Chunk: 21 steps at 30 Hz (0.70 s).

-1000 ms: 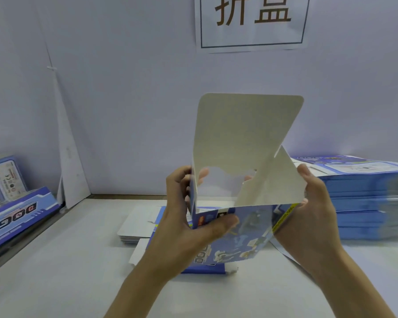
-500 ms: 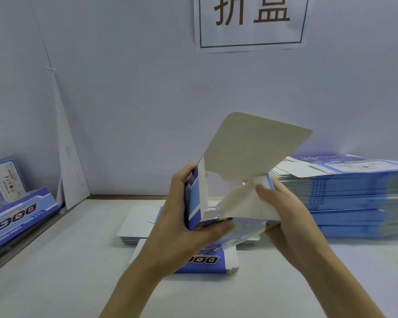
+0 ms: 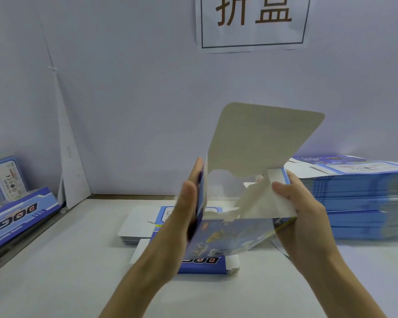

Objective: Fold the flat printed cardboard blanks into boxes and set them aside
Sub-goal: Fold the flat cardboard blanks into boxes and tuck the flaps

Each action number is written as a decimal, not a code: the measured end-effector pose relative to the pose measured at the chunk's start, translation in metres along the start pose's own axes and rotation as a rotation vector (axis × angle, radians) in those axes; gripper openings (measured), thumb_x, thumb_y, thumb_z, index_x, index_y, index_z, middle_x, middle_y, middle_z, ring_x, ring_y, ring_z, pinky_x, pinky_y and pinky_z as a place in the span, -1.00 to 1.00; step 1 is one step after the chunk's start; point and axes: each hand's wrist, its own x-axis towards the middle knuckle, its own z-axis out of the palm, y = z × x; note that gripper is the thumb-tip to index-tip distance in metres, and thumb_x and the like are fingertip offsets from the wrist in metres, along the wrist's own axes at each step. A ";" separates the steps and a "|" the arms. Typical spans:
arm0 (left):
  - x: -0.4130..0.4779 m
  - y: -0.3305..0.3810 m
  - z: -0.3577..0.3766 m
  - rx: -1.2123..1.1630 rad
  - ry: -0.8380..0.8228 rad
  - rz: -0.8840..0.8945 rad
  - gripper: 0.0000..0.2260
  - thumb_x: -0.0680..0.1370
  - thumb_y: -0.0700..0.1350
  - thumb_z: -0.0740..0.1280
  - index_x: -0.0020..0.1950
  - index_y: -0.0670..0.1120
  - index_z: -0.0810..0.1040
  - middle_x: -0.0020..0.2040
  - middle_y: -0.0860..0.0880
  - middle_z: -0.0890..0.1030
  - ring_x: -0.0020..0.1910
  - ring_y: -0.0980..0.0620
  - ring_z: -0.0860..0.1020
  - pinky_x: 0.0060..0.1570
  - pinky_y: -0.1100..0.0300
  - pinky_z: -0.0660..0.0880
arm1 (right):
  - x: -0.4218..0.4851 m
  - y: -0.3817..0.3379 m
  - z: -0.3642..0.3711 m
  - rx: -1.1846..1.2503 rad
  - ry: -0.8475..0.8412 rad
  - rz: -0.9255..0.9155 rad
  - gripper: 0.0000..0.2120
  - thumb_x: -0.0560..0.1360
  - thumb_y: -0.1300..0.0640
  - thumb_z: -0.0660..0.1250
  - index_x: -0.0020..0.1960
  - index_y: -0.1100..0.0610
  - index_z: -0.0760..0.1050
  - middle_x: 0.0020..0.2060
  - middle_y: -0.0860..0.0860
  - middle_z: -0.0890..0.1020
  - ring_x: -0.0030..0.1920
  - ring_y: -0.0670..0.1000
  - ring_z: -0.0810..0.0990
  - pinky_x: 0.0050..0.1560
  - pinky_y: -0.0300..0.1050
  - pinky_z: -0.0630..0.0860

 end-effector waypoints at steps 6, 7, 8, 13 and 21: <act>-0.001 0.005 -0.003 0.158 -0.011 0.010 0.00 -0.01 0.30 0.19 0.38 -0.12 0.48 0.37 -0.13 0.49 0.32 -0.10 0.46 0.28 0.01 0.38 | -0.004 -0.001 0.008 -0.109 0.026 -0.042 -0.73 0.42 0.21 0.21 -0.07 -0.06 0.61 -0.15 -0.01 0.68 -0.22 -0.07 0.62 -0.32 -0.30 0.52; 0.001 0.004 -0.001 0.135 0.022 -0.051 -0.10 0.07 0.37 0.21 0.35 0.02 0.51 0.35 -0.02 0.52 0.32 -0.06 0.48 0.29 -0.07 0.40 | -0.004 0.000 0.009 -0.104 0.033 -0.031 -0.72 0.47 0.25 0.19 -0.07 -0.04 0.61 -0.16 0.00 0.68 -0.22 -0.06 0.62 -0.33 -0.29 0.52; -0.002 0.001 -0.001 0.119 0.035 -0.106 -0.24 0.14 0.42 0.23 0.28 0.15 0.53 0.31 0.06 0.55 0.29 -0.04 0.51 0.26 -0.12 0.43 | -0.005 0.001 0.010 -0.092 0.037 -0.013 -0.70 0.50 0.29 0.16 -0.05 -0.02 0.60 -0.17 0.00 0.68 -0.22 -0.06 0.62 -0.34 -0.29 0.51; 0.002 -0.010 -0.005 0.111 0.136 -0.124 -0.78 0.45 0.15 0.40 0.03 0.11 0.59 -0.04 0.14 0.67 0.06 -0.02 0.58 -0.06 0.13 0.53 | -0.004 0.001 0.009 -0.055 0.022 0.046 -0.68 0.52 0.37 0.11 0.08 0.11 0.55 -0.19 0.02 0.68 -0.26 -0.06 0.63 -0.40 -0.29 0.50; 0.004 -0.014 -0.015 0.201 0.468 -0.121 -0.52 0.51 -0.41 0.14 -0.11 0.17 0.61 -0.04 0.13 0.65 0.06 -0.01 0.56 0.09 0.01 0.49 | -0.005 0.013 0.016 -0.404 -0.012 -0.071 -0.47 0.22 0.26 0.11 0.02 -0.17 0.58 -0.06 -0.12 0.68 -0.04 -0.05 0.60 0.00 -0.12 0.50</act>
